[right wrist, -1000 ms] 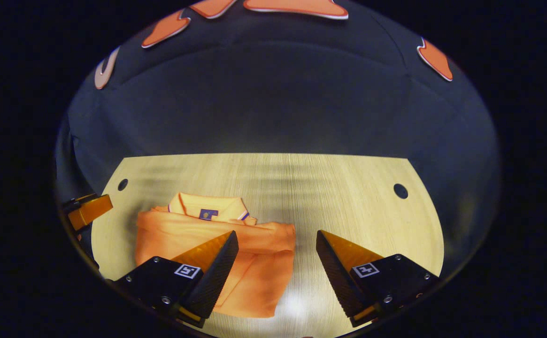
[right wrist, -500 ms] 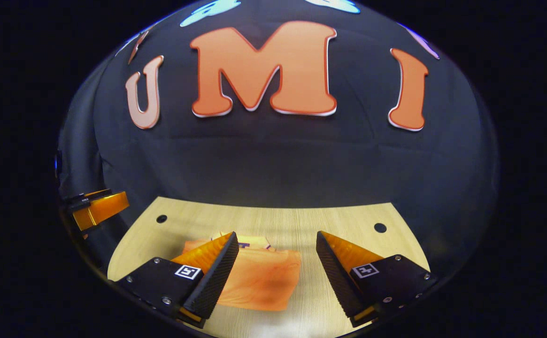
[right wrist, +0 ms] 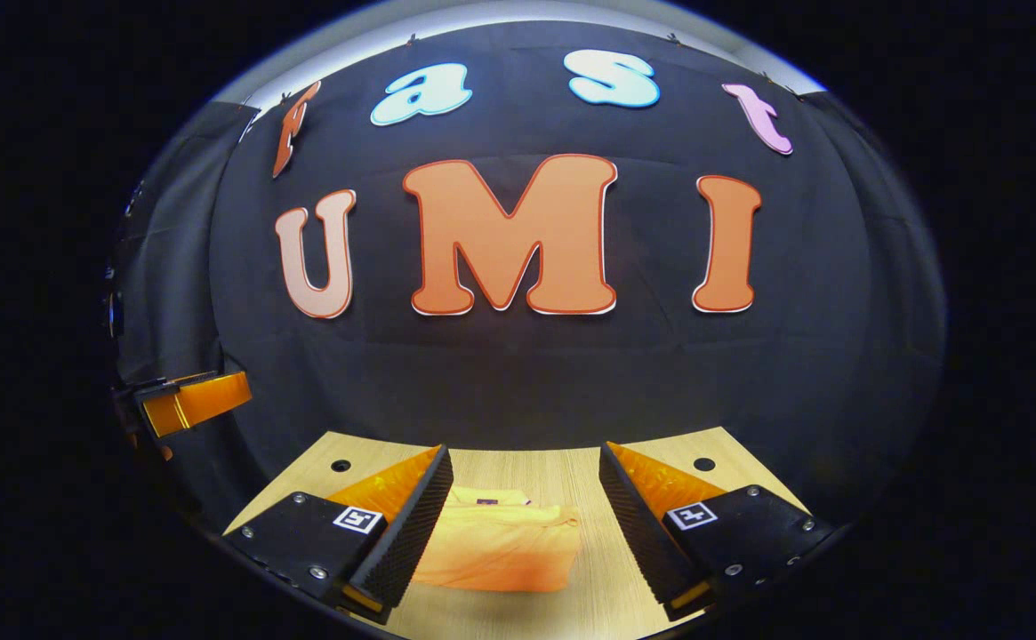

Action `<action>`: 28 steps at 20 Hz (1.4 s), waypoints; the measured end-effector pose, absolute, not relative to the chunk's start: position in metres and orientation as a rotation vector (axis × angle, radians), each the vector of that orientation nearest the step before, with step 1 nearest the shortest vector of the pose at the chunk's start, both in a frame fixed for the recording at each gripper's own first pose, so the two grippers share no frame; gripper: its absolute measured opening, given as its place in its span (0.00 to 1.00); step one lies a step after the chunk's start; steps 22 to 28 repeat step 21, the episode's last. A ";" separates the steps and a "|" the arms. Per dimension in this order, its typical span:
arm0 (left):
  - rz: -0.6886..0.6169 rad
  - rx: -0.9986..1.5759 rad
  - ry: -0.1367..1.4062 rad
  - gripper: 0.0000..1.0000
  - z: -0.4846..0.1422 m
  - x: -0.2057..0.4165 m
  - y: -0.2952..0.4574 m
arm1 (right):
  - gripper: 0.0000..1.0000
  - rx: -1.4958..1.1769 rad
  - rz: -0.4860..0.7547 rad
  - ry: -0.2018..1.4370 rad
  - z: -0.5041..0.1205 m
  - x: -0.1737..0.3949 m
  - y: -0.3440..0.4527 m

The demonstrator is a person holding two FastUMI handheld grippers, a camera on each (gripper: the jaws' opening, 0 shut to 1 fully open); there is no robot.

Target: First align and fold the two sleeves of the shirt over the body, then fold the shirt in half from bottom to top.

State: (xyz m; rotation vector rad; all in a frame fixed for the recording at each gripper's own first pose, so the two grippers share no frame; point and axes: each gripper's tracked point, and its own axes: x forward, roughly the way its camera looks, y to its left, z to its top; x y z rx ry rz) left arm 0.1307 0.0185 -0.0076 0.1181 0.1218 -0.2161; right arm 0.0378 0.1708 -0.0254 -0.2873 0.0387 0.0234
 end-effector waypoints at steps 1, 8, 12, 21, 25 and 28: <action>-0.217 0.119 0.114 0.98 -0.006 0.126 0.025 | 1.00 -0.286 0.010 0.030 -0.025 0.032 0.170; -0.268 0.124 0.099 0.98 -0.002 0.115 0.027 | 1.00 -0.252 -0.058 0.024 -0.040 0.007 0.157; -0.263 0.121 0.084 0.98 -0.001 0.118 0.019 | 1.00 -0.263 -0.090 0.017 -0.032 0.000 0.139; -0.123 0.073 0.041 0.98 0.006 0.095 0.009 | 1.00 -0.308 0.022 0.038 -0.020 0.004 0.112; -0.123 0.073 0.041 0.98 0.006 0.095 0.009 | 1.00 -0.308 0.022 0.038 -0.020 0.004 0.112; -0.123 0.073 0.041 0.98 0.006 0.095 0.009 | 1.00 -0.308 0.022 0.038 -0.020 0.004 0.112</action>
